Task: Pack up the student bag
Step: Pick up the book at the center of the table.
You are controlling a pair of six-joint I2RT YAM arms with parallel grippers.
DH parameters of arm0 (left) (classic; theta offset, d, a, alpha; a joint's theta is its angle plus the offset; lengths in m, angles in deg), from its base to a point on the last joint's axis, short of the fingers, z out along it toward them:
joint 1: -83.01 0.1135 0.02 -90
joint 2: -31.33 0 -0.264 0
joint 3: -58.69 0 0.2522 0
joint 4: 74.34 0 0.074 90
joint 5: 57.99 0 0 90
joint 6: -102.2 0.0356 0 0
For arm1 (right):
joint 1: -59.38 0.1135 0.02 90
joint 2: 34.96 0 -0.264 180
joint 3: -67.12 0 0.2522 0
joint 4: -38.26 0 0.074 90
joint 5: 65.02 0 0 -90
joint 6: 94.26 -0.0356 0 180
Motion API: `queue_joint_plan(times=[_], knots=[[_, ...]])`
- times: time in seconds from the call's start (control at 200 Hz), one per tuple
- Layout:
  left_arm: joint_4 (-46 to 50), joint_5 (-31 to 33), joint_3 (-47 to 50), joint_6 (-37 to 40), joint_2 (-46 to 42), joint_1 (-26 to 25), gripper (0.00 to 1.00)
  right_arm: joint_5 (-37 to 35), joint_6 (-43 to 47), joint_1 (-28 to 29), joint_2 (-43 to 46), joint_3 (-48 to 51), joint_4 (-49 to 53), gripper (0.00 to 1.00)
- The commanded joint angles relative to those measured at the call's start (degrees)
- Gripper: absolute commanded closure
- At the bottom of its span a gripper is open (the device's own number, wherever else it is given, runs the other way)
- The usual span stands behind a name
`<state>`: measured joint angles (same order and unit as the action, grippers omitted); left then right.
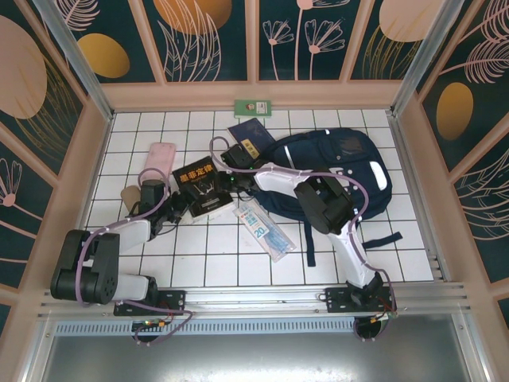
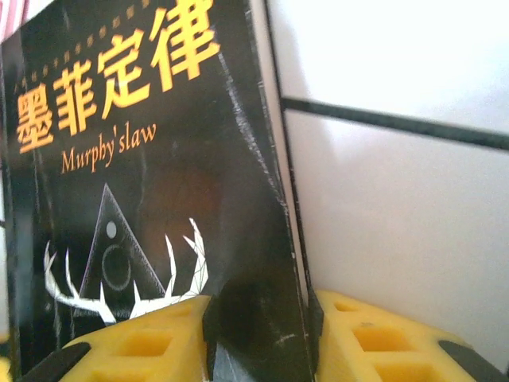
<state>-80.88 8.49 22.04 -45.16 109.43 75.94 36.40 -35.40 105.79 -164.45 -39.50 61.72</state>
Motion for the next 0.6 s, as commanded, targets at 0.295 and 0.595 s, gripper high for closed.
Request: queue_joint_plan(times=[0.295, 0.595], knots=[[-16.3, -11.1, -0.7, -6.2, 1.2, -1.9, 0.29, 7.4, -2.8, 2.1, 2.2, 4.7, -3.4, 0.65], [2.4, -2.8, -4.5, 2.3, -0.2, -1.8, 0.42, 5.5, -2.0, 1.5, 3.8, 5.3, -2.6, 0.64]])
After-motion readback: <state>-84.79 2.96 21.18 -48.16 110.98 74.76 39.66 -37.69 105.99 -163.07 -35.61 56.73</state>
